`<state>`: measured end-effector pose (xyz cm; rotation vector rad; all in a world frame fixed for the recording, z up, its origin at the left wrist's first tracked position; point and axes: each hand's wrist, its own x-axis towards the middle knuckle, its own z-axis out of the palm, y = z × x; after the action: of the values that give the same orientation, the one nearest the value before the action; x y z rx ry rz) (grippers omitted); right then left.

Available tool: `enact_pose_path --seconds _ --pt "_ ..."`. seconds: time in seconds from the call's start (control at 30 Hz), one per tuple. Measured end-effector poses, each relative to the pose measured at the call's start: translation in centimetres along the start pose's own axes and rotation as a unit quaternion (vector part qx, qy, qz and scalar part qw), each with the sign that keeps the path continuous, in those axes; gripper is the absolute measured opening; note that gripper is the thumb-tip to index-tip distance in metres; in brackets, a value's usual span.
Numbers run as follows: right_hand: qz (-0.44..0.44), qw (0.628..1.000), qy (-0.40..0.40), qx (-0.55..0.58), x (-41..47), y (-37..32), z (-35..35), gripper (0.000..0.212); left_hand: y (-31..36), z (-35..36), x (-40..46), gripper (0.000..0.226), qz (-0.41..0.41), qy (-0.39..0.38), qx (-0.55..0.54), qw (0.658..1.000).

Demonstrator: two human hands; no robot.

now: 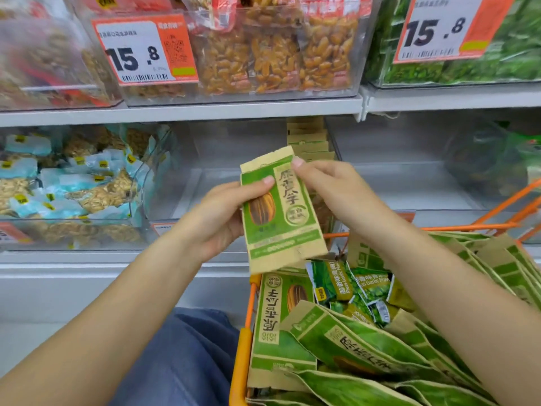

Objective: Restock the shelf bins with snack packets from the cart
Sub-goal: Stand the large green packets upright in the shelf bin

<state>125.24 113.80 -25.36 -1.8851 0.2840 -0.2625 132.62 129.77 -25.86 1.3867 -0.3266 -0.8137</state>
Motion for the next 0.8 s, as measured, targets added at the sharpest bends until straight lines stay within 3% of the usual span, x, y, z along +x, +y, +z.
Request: enact_pose_path --seconds 0.07,0.13,0.17,0.23,0.33,0.5,0.63,0.8 --pt "-0.082 0.967 0.139 -0.196 1.4 1.0 -0.9 0.027 0.6 -2.5 1.7 0.039 -0.011 0.053 -0.075 0.996" --pt "-0.123 0.922 0.225 -0.291 2.7 2.5 -2.1 0.034 1.1 -5.2 4.7 0.027 0.009 0.116 -0.111 0.987" --pt "-0.111 0.923 0.227 -0.289 3.3 3.4 -2.7 0.043 1.3 -6.2 6.3 0.021 0.025 0.146 -0.117 0.982" --pt "-0.009 0.963 0.182 -0.199 4.8 5.0 -3.1 0.053 1.2 -7.2 10.0 0.009 0.037 0.193 -0.107 0.975" --pt "0.106 0.987 0.105 -0.055 6.3 6.5 -3.2 0.054 1.2 -6.9 15.8 0.019 0.049 0.195 -0.047 0.978" --pt "0.072 0.983 0.105 -0.128 6.6 7.6 -3.5 0.051 1.6 -5.5 23.2 0.014 0.100 0.223 0.021 0.970" --pt "0.064 0.985 0.111 -0.118 6.5 7.4 -3.6 0.053 1.1 -5.3 27.1 0.027 0.119 0.265 0.081 0.953" --pt "0.059 0.985 0.109 -0.124 6.5 7.5 -3.8 0.052 -0.9 -5.2 27.7 0.031 0.164 0.363 0.184 0.899"
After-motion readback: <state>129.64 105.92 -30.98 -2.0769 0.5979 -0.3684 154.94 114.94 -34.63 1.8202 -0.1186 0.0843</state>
